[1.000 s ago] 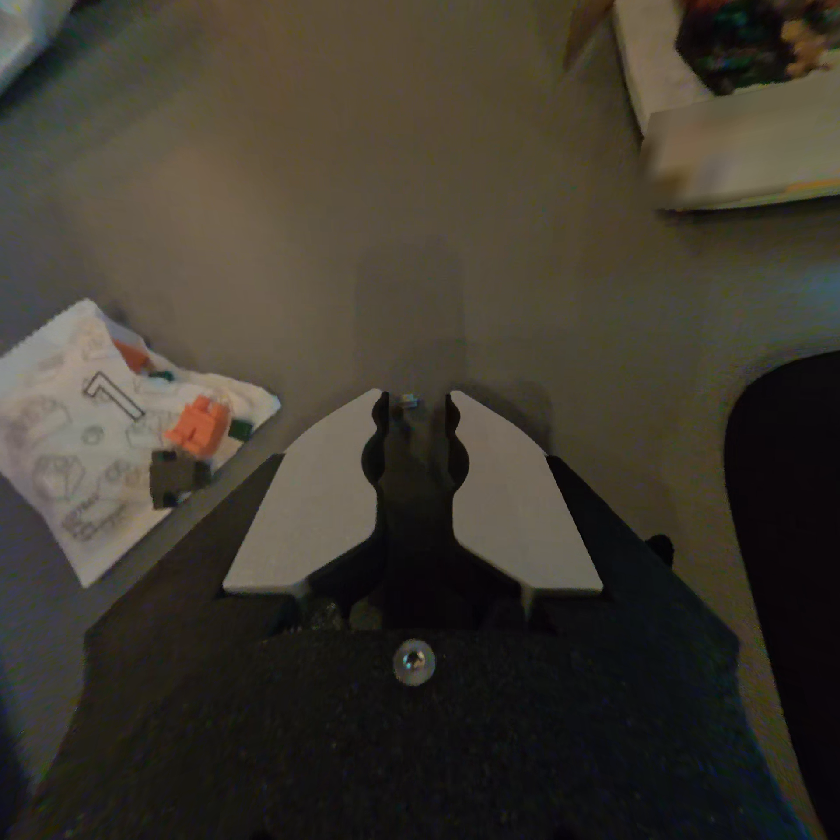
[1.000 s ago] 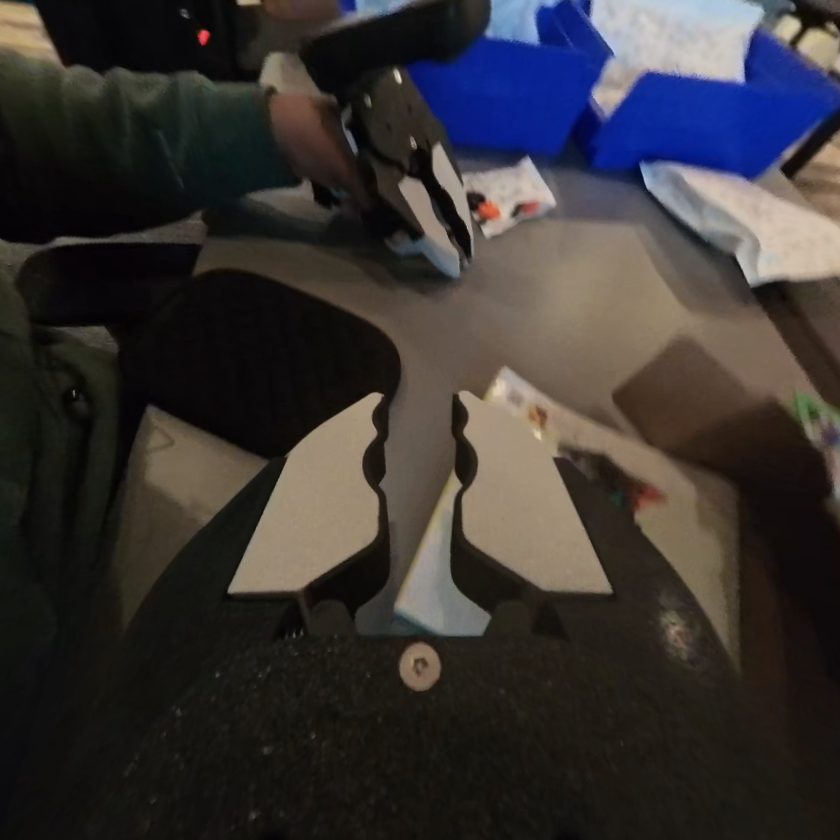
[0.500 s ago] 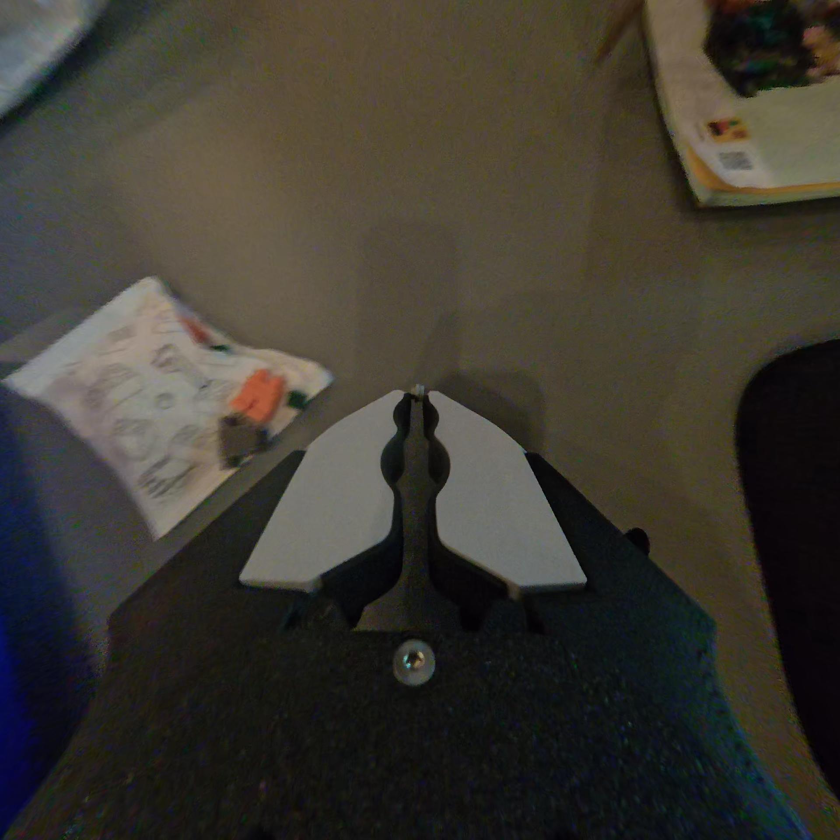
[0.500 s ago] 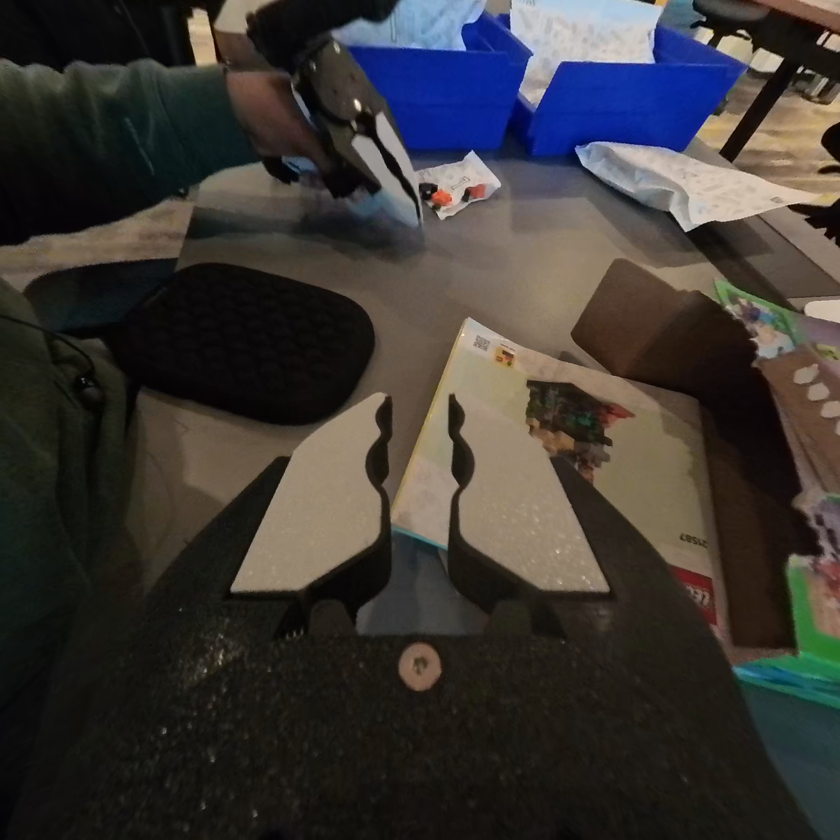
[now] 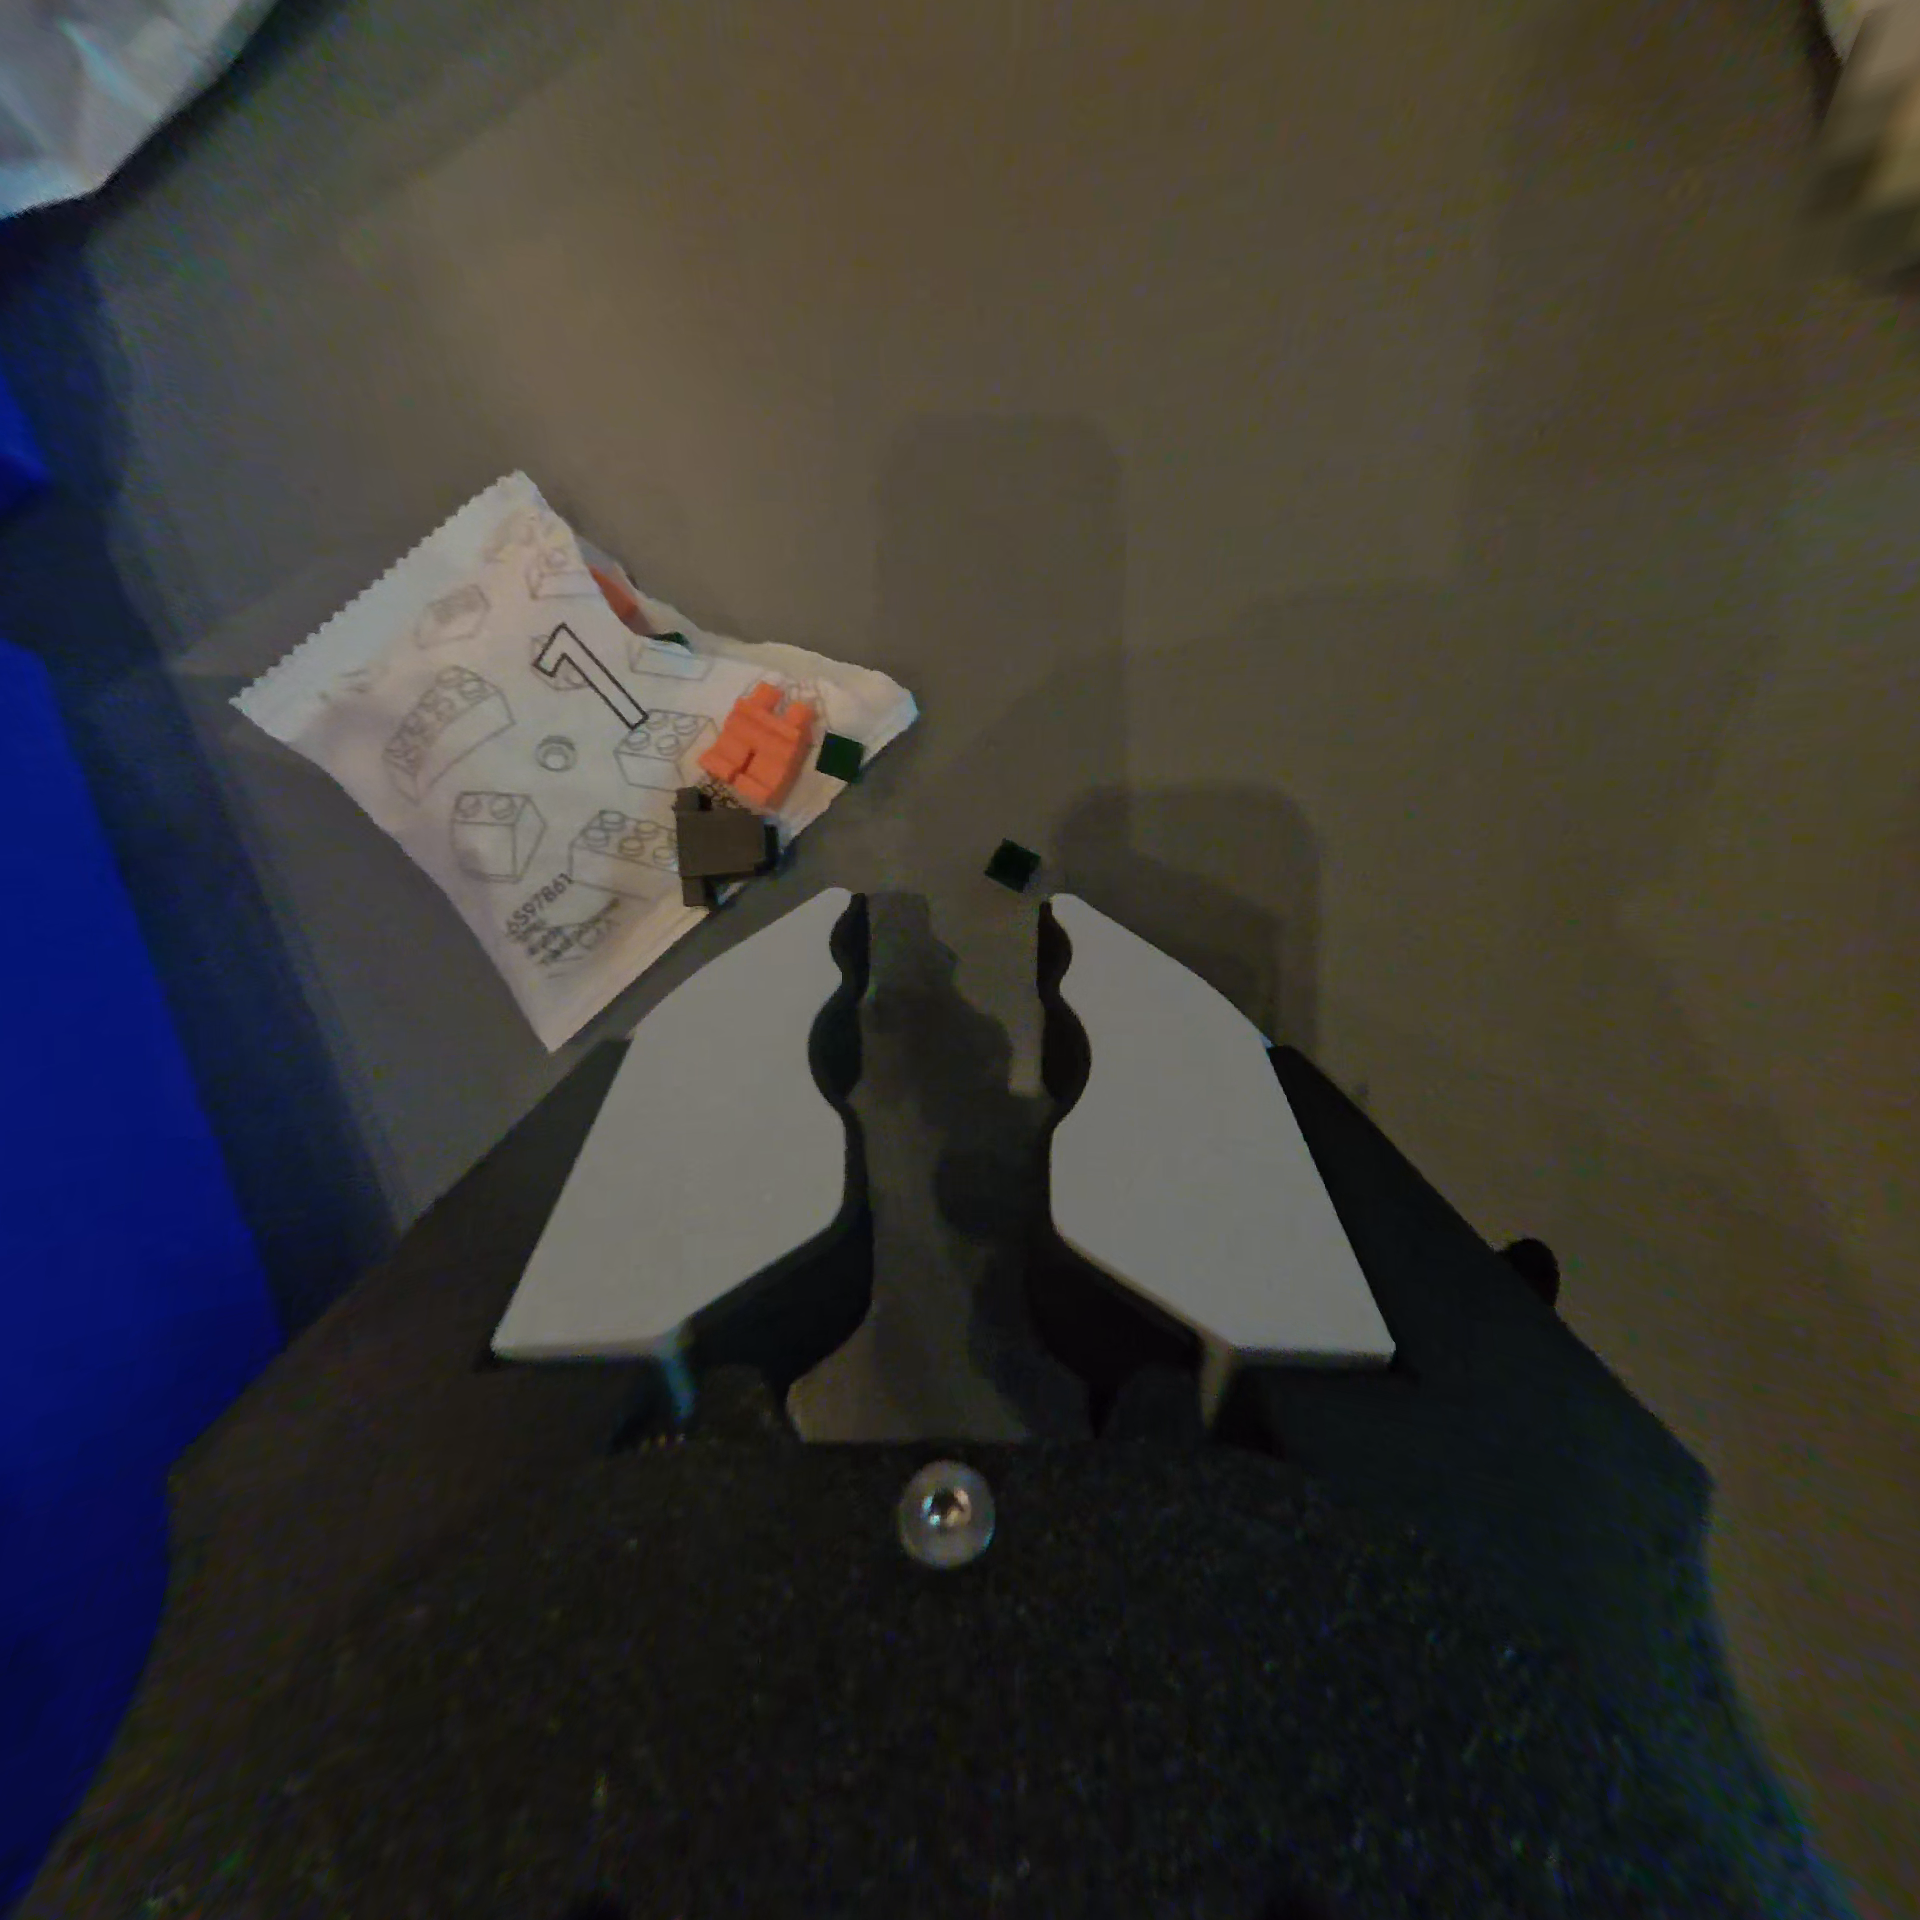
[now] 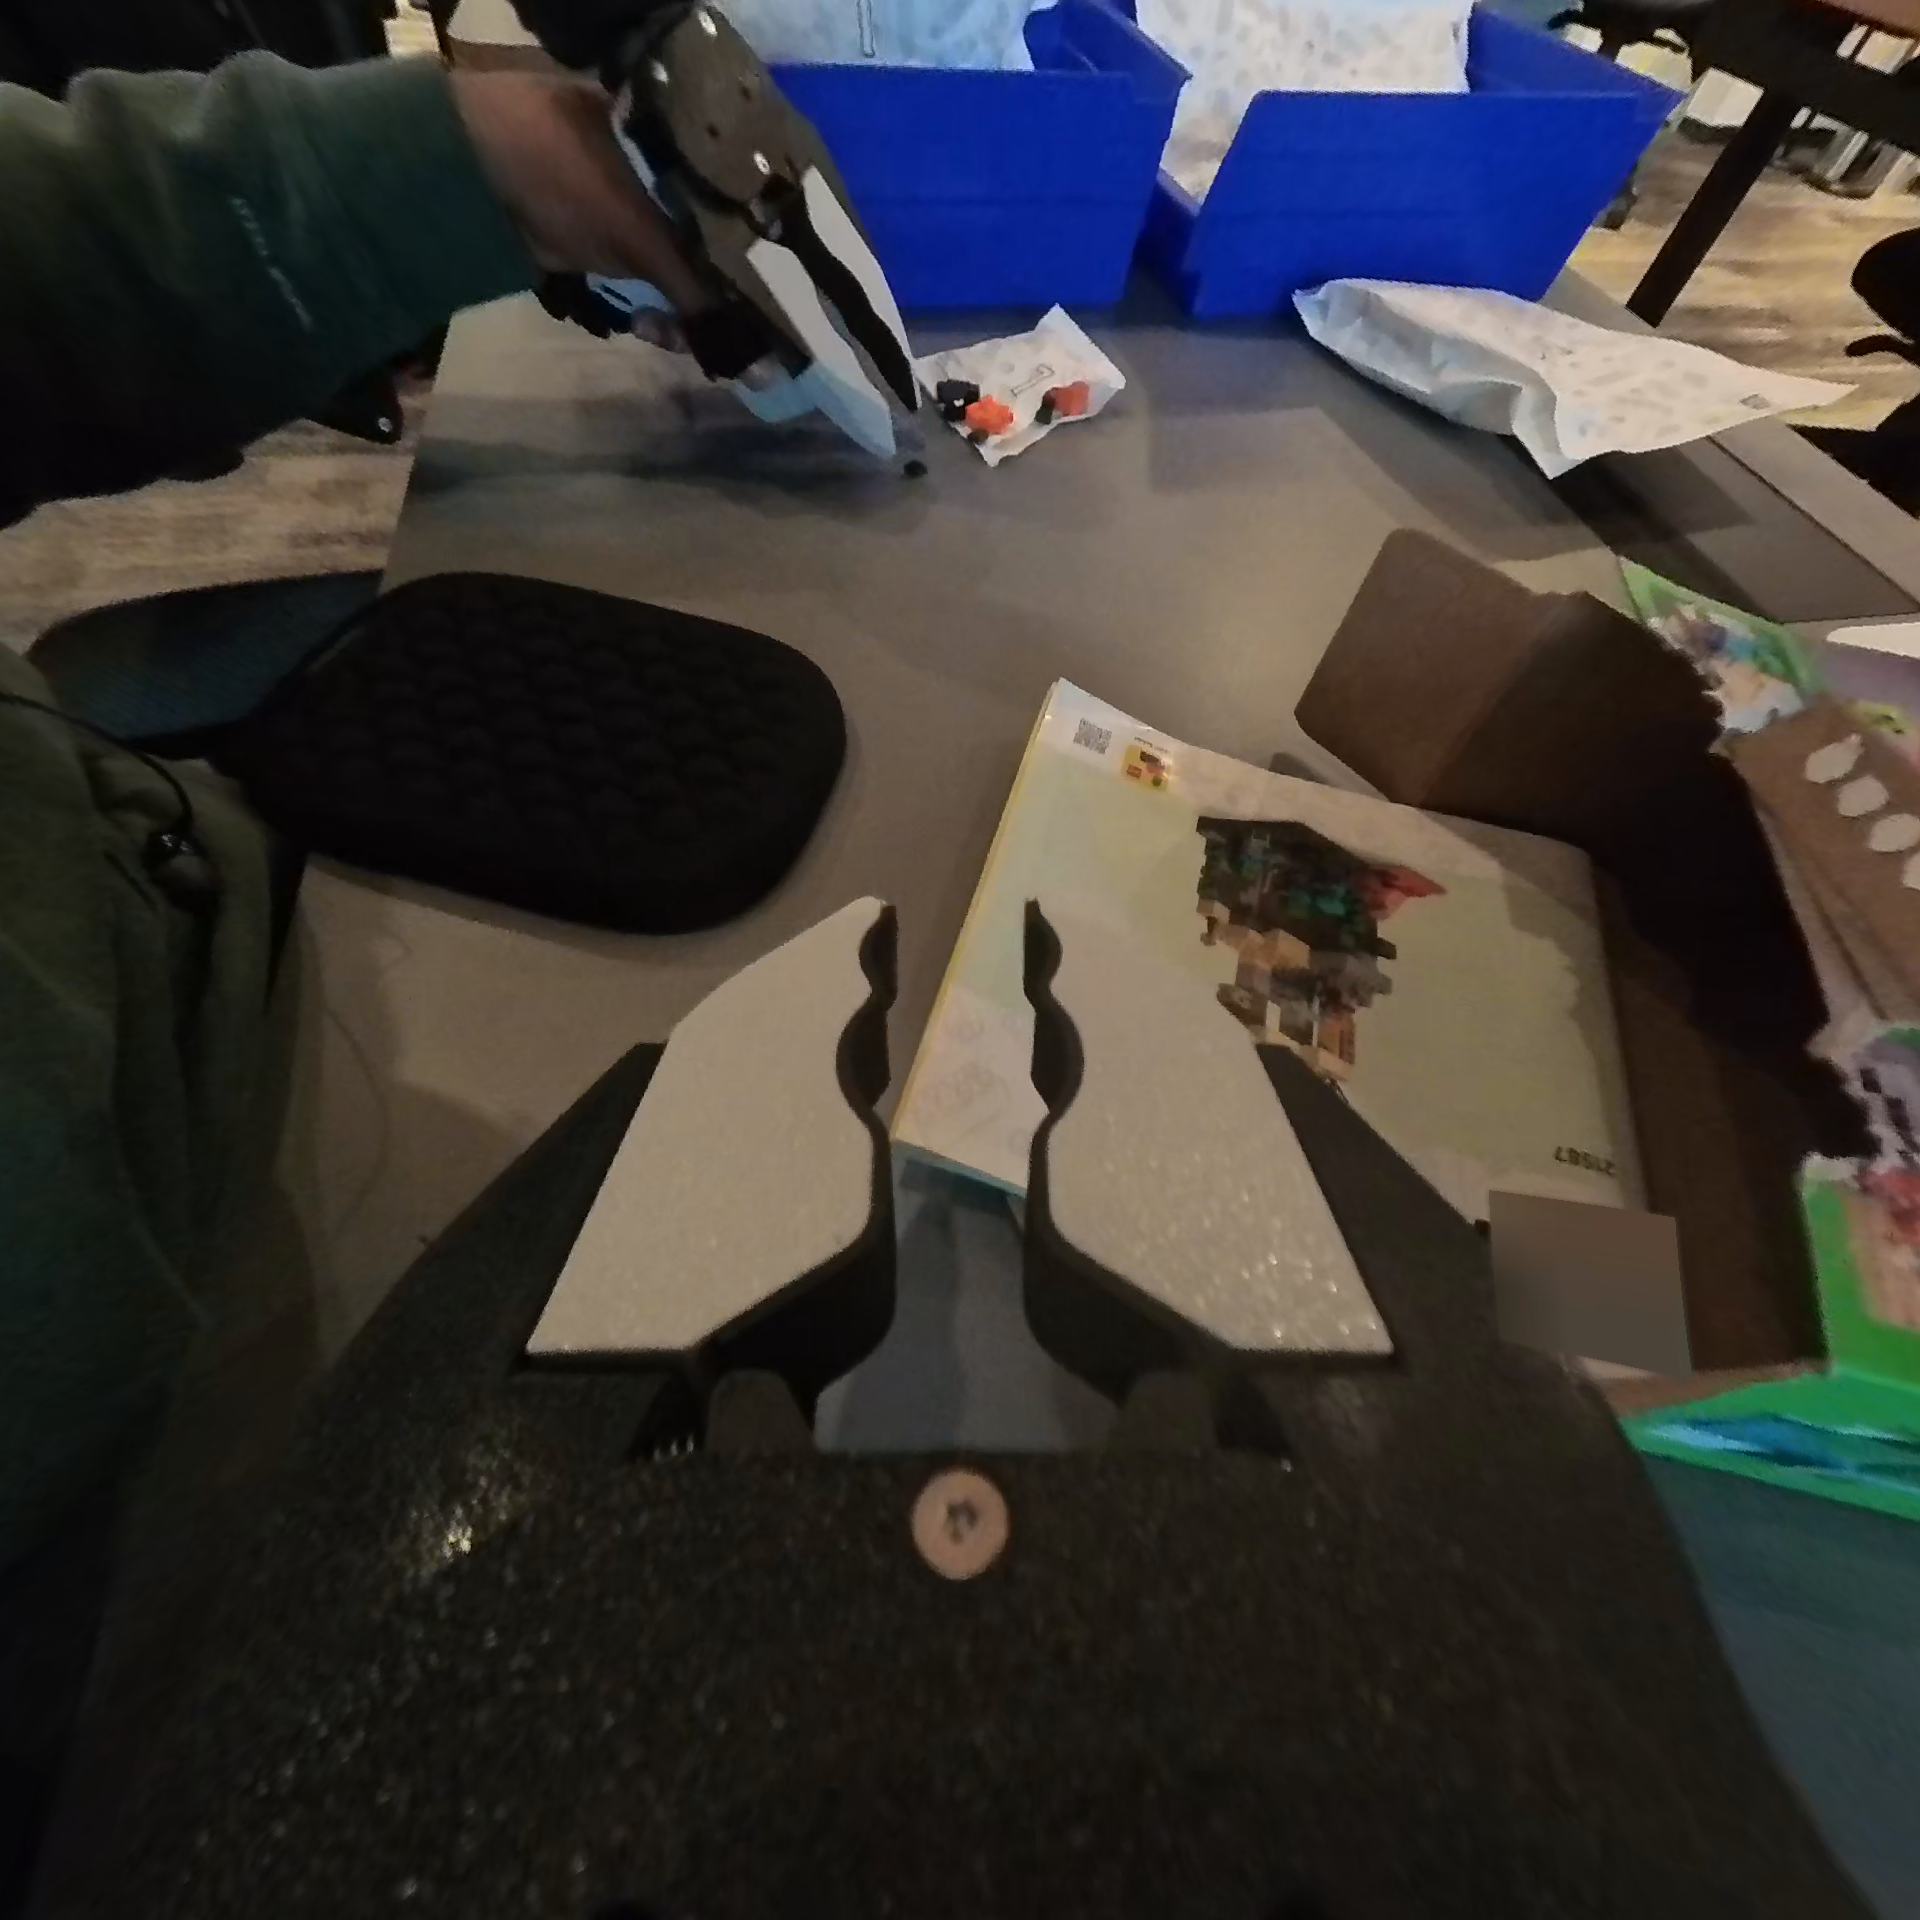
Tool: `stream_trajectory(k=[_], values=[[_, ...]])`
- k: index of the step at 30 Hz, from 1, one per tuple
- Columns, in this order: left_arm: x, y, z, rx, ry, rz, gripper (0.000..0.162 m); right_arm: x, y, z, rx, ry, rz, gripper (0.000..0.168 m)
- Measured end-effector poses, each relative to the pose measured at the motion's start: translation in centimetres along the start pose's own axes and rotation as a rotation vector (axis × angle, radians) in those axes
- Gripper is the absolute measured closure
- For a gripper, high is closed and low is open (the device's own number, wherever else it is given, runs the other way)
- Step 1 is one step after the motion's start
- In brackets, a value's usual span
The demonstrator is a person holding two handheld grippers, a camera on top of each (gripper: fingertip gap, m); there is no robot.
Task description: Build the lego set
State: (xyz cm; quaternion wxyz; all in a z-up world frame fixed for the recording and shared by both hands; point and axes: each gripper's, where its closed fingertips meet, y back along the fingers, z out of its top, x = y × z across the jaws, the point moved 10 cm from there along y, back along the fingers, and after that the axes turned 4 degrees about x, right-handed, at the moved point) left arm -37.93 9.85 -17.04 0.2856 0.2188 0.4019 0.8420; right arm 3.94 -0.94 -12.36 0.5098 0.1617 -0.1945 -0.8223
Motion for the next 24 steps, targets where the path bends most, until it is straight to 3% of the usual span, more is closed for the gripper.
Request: stream_trajectory(k=[6,11,20,22,24], values=[[-3.2,1.9,1.6,-0.133,-0.082,-0.043,0.137,-0.3,0.9,-0.6,0.029,-0.016,-0.077,0.145],[-8.4,2.1,4.3,-0.253,-0.256,-0.113,0.138,0.3,0.8,-2.0,0.179,0.011,-0.190,0.142],[-14.0,-0.3,7.6,-0.305,-0.414,-0.179,0.139,3.1,-5.3,-2.9,0.408,0.215,-0.342,0.111],[-14.4,-0.1,7.6,-0.326,-0.410,-0.190,0.140,2.9,-5.8,-2.9,0.461,0.289,-0.399,0.126],[-14.5,0.1,7.2,-0.339,-0.403,-0.191,0.141,2.7,-5.8,-2.8,0.500,0.358,-0.442,0.157]])
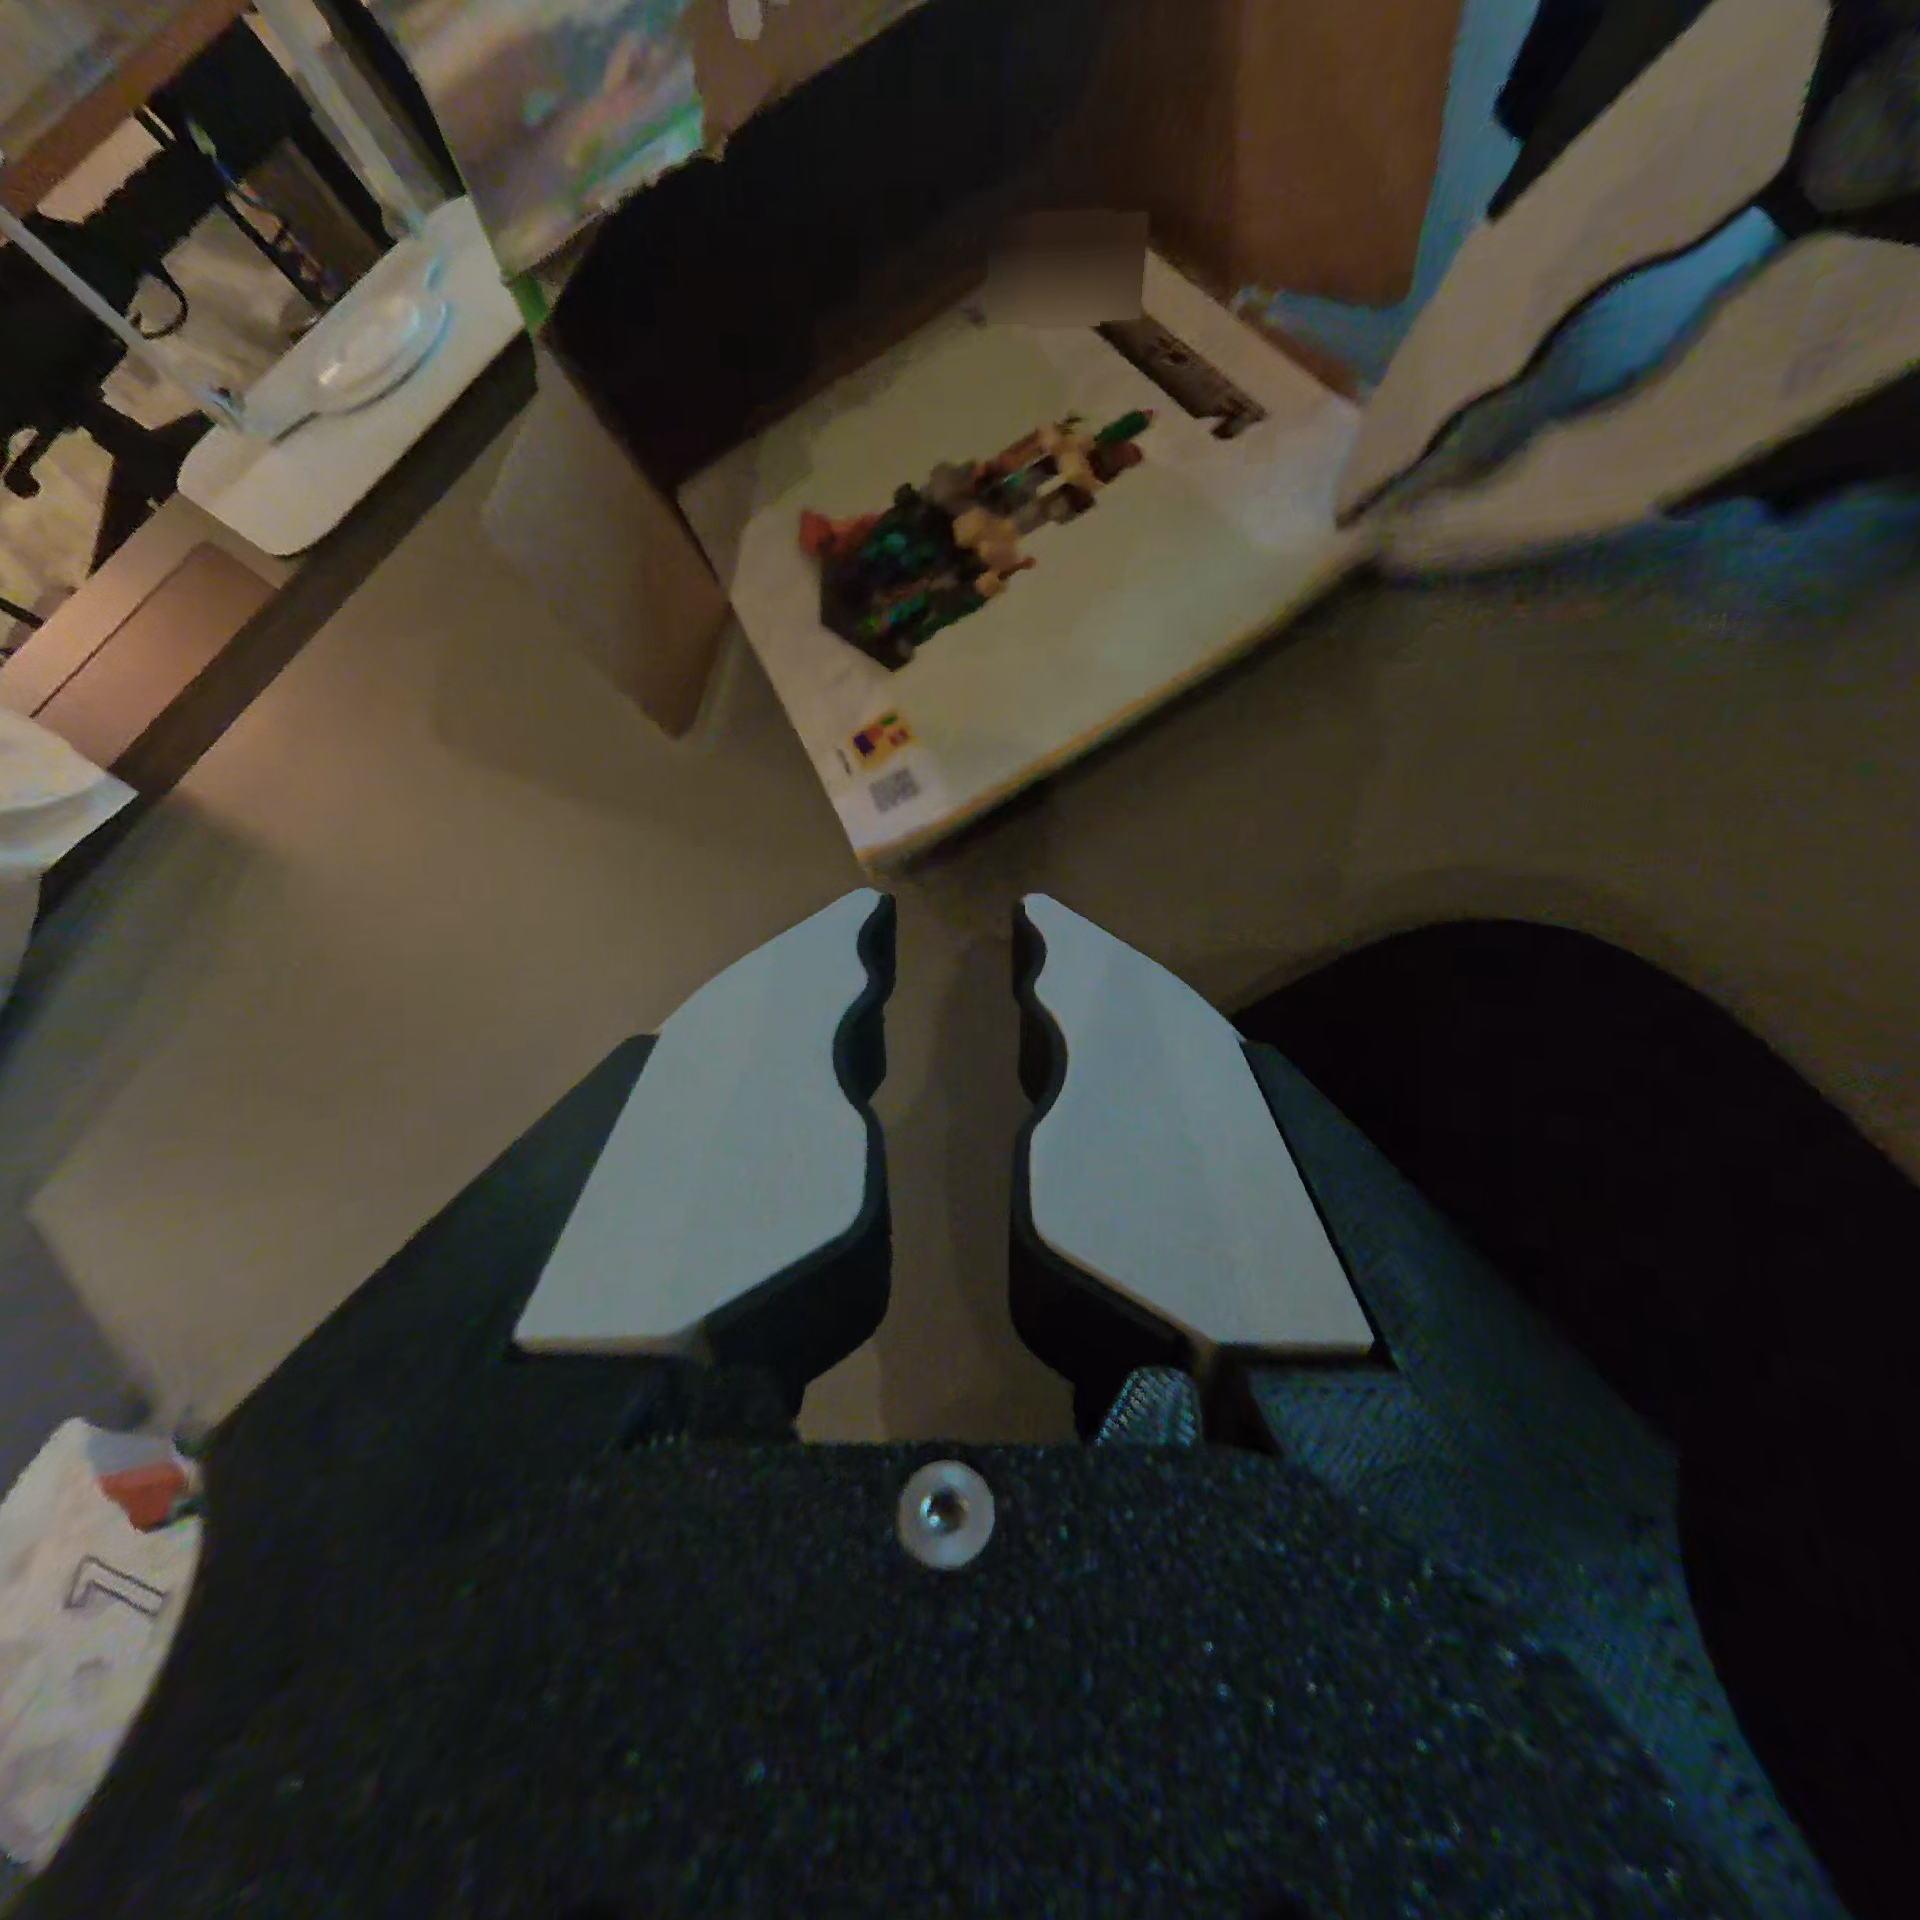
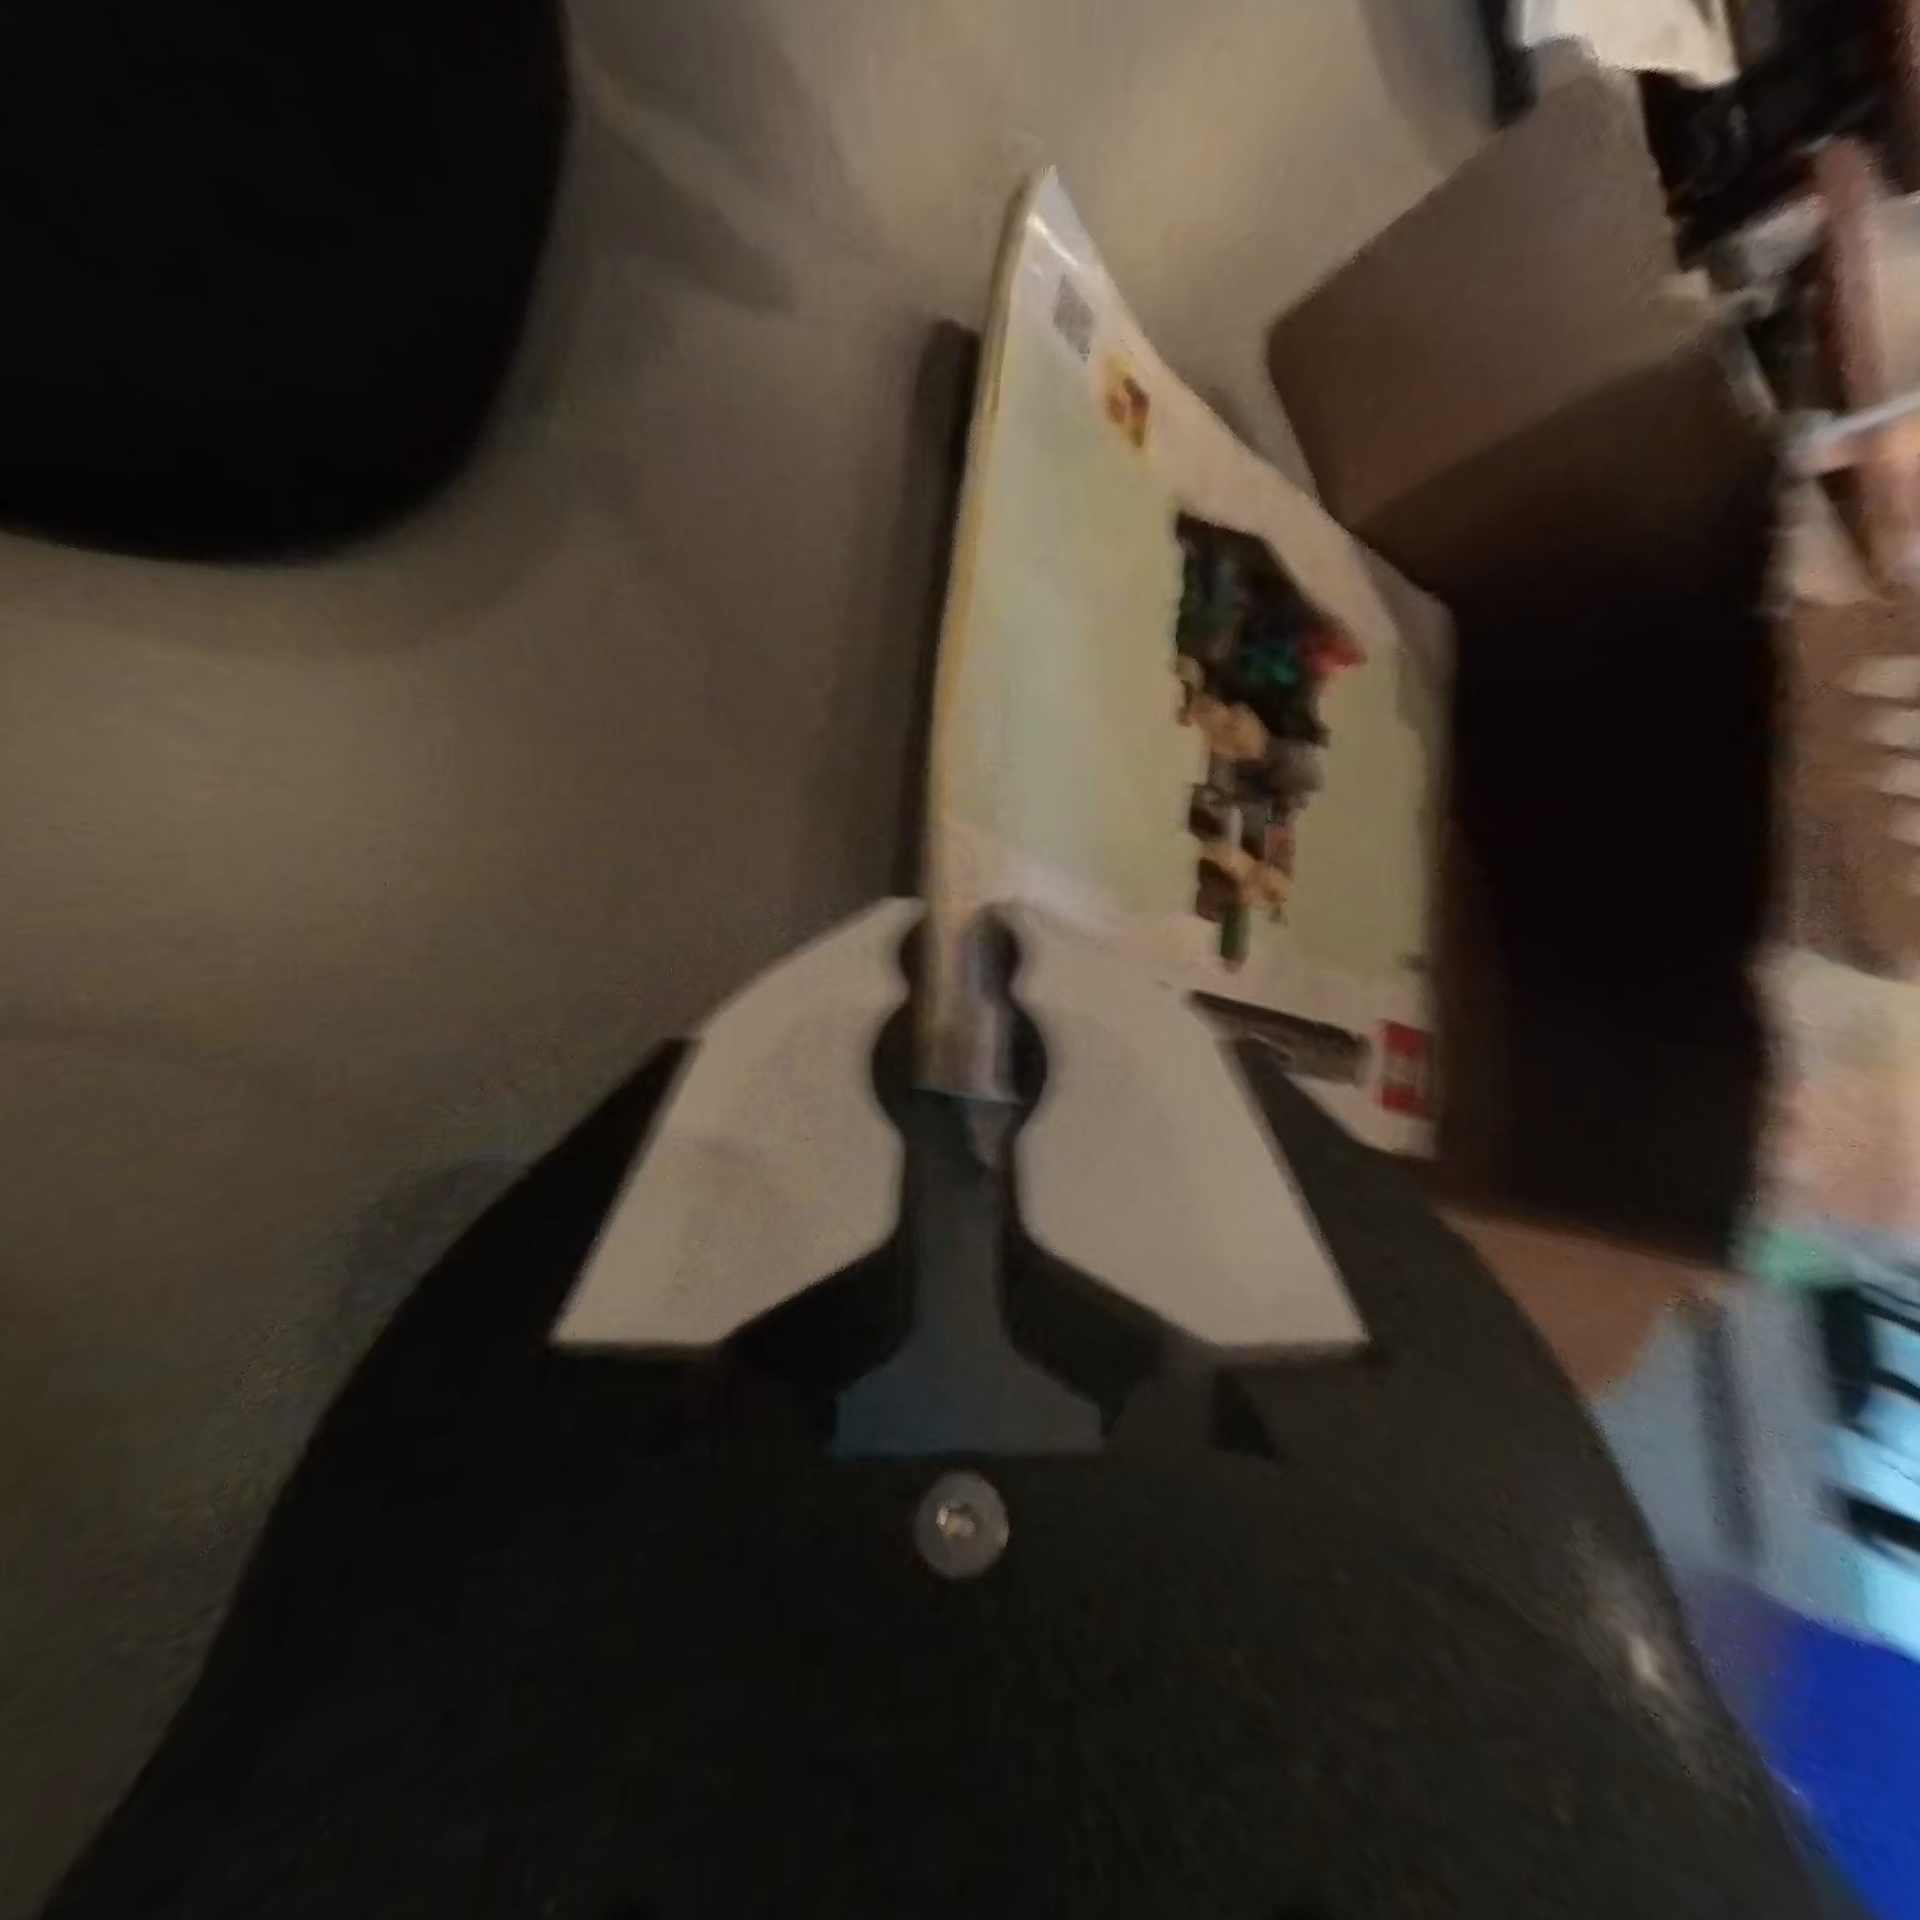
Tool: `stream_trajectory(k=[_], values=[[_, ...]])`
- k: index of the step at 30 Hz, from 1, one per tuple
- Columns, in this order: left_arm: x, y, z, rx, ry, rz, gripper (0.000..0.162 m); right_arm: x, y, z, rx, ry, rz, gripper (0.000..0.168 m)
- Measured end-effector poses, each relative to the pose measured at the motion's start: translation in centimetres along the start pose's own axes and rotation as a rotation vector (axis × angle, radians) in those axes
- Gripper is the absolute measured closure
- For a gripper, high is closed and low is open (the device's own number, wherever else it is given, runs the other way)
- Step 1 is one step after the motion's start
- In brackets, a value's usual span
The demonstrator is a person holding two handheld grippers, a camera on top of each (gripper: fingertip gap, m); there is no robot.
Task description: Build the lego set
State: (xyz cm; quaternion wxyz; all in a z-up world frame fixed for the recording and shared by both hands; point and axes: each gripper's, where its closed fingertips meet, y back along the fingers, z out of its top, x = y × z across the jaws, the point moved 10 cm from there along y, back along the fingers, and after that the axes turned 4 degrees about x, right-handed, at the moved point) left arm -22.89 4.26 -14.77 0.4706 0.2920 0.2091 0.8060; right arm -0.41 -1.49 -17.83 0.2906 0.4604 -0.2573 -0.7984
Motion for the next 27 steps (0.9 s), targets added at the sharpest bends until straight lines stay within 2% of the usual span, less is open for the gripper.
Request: stream_trajectory(k=[1,3,7,12,17,21,24,27], values=[[-0.1,0.1,-0.2,-0.005,0.009,-0.001,0.142,-0.3,0.1,-0.1,-0.006,0.045,-0.046,0.165],[-0.2,0.5,-0.6,-0.017,0.031,-0.006,0.142,-1.3,0.6,-0.2,-0.012,0.054,-0.069,0.165],[-0.6,1.0,-1.2,-0.032,0.049,0.002,0.143,-5.0,2.7,-1.2,-0.067,-0.126,0.046,0.165],[-1.4,1.6,-1.0,-0.078,0.060,-0.011,0.144,-9.0,6.7,-1.6,-0.177,-0.262,0.118,0.166],[-2.3,2.2,-0.2,-0.136,0.041,-0.013,0.142,-10.3,10.2,-0.8,-0.324,-0.240,0.122,0.166],[-1.2,4.0,-0.4,-0.180,0.069,0.020,0.142,-7.2,11.8,0.5,-0.506,-0.040,0.133,0.165],[0.5,6.1,-1.4,-0.195,0.126,0.066,0.144,-3.4,12.4,-0.1,-0.580,0.146,0.196,0.165],[1.2,7.2,-1.8,-0.184,0.148,0.070,0.145,-0.3,12.4,-2.2,-0.538,0.241,0.342,0.165]])
